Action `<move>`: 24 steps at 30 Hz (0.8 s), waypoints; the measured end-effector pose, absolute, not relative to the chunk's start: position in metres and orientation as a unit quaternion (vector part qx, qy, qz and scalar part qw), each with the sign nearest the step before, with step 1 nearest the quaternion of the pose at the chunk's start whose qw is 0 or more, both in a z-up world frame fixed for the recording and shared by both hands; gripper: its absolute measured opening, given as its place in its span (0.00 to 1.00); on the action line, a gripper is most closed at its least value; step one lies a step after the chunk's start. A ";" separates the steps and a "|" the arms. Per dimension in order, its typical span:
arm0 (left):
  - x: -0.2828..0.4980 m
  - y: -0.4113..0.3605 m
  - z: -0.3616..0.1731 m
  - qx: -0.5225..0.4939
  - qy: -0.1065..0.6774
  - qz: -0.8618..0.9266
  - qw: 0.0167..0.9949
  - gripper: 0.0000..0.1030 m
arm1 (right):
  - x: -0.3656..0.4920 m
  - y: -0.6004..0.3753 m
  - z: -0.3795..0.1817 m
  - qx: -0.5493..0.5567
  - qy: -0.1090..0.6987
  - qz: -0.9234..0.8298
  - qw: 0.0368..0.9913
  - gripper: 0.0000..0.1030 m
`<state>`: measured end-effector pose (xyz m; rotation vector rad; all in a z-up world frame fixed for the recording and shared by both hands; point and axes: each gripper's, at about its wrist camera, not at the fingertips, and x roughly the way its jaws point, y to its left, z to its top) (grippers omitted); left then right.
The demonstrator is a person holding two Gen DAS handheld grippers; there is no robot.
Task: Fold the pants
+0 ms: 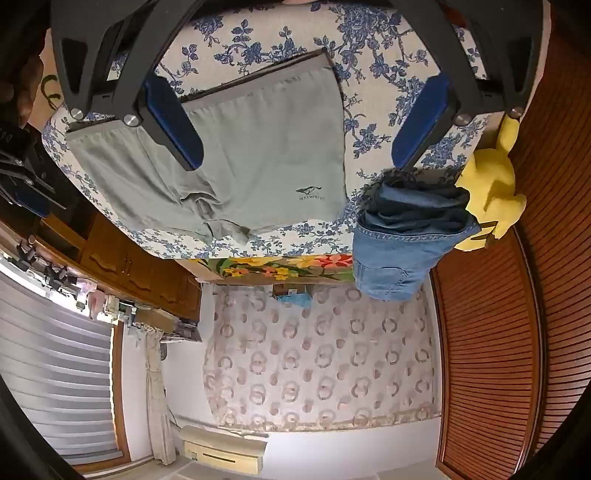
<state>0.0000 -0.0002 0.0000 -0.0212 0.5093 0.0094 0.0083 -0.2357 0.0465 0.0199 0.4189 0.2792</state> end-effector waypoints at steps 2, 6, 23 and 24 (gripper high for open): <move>0.000 0.000 0.000 -0.010 0.251 0.004 0.968 1.00 | 0.008 -0.236 0.047 0.012 0.208 0.138 0.968 0.98; 0.001 0.000 -0.001 -0.011 0.251 0.004 0.968 1.00 | 0.009 -0.236 0.046 0.016 0.209 0.138 0.968 0.98; 0.000 0.000 0.000 -0.008 0.246 0.005 0.969 1.00 | 0.008 -0.235 0.047 0.014 0.210 0.138 0.968 0.98; 0.000 0.000 0.000 -0.008 0.247 0.005 0.969 1.00 | 0.008 -0.235 0.047 0.014 0.210 0.138 0.968 0.98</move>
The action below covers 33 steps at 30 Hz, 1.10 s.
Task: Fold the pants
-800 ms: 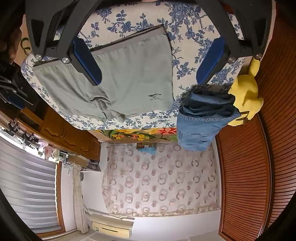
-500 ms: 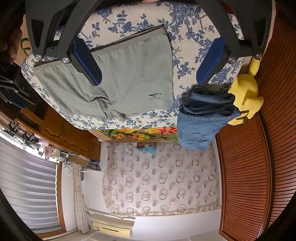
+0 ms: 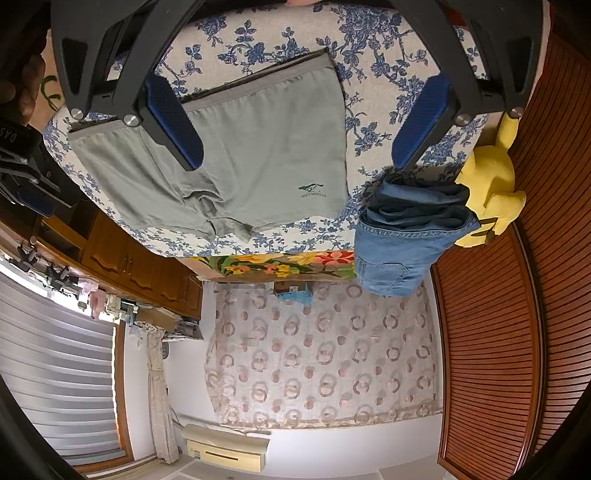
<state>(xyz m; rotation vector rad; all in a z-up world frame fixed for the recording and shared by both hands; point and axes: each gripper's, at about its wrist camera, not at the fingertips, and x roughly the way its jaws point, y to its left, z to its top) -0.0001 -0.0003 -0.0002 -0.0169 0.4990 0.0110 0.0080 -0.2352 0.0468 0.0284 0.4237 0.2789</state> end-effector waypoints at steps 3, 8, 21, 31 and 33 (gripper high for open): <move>0.000 0.000 0.000 -0.008 0.247 0.005 0.969 1.00 | 0.008 -0.235 0.047 0.014 0.209 0.138 0.968 0.98; -0.007 -0.005 0.013 -0.009 0.245 0.006 0.969 1.00 | 0.008 -0.235 0.047 0.013 0.209 0.138 0.968 0.98; -0.008 -0.006 0.017 -0.008 0.243 0.007 0.970 1.00 | 0.007 -0.235 0.048 0.013 0.208 0.138 0.968 0.98; -0.013 -0.007 0.023 -0.008 0.242 0.006 0.970 1.00 | 0.007 -0.235 0.048 0.012 0.208 0.138 0.968 0.98; -0.014 -0.008 0.025 -0.008 0.242 0.006 0.970 1.00 | 0.006 -0.235 0.048 0.013 0.208 0.138 0.968 0.98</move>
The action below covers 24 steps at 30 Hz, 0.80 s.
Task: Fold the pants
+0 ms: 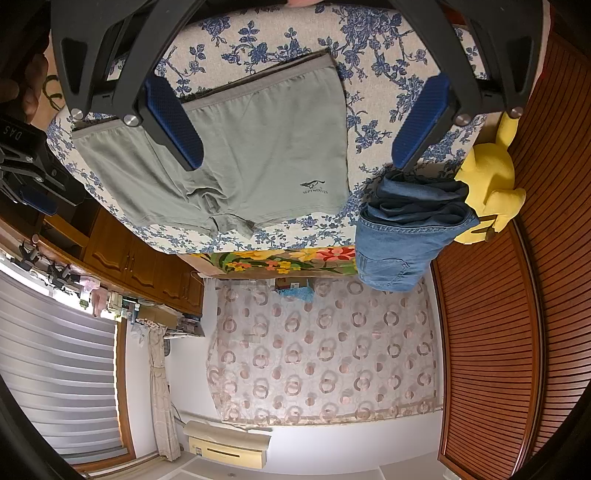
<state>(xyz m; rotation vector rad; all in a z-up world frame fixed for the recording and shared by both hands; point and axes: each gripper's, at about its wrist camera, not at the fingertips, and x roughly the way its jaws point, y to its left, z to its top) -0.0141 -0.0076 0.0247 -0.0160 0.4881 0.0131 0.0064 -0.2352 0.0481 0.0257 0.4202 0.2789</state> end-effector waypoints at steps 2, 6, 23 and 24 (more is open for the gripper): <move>-0.015 -0.008 0.027 -0.008 0.241 0.006 0.970 1.00 | 0.006 -0.235 0.048 0.012 0.208 0.138 0.968 0.98; -0.014 -0.008 0.024 -0.008 0.241 0.006 0.970 1.00 | 0.007 -0.235 0.048 0.013 0.207 0.138 0.968 0.98; -0.014 -0.008 0.023 -0.008 0.240 0.007 0.971 1.00 | 0.006 -0.235 0.048 0.012 0.206 0.138 0.969 0.98; -0.016 -0.009 0.026 -0.008 0.240 0.006 0.971 1.00 | 0.006 -0.235 0.048 0.012 0.206 0.138 0.969 0.98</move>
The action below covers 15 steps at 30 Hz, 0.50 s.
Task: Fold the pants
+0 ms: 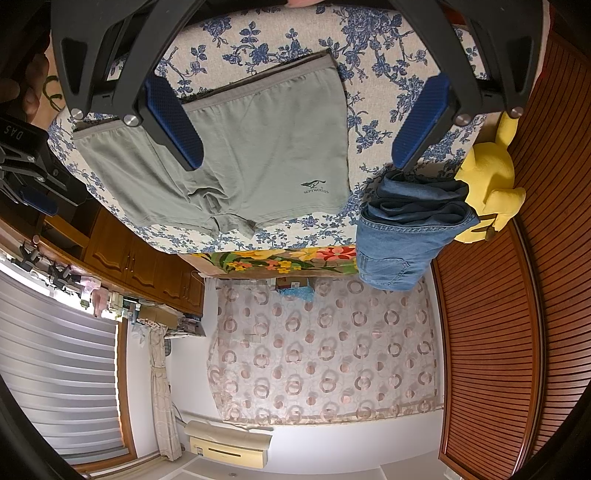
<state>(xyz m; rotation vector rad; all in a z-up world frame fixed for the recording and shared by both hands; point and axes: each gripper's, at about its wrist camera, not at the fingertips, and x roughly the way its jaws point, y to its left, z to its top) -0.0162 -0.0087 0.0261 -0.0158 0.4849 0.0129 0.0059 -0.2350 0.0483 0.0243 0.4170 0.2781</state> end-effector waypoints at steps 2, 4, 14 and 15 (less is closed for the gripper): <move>-0.014 -0.008 0.023 -0.007 0.240 0.007 0.971 1.00 | 0.006 -0.235 0.048 0.012 0.206 0.138 0.969 0.98; -0.014 -0.008 0.023 -0.007 0.240 0.006 0.971 1.00 | 0.006 -0.235 0.048 0.012 0.207 0.138 0.969 0.98; -0.014 -0.008 0.022 -0.007 0.240 0.006 0.971 1.00 | 0.005 -0.236 0.048 0.012 0.206 0.137 0.969 0.98; -0.016 -0.009 0.025 -0.007 0.241 0.005 0.970 1.00 | 0.005 -0.236 0.048 0.012 0.206 0.138 0.969 0.98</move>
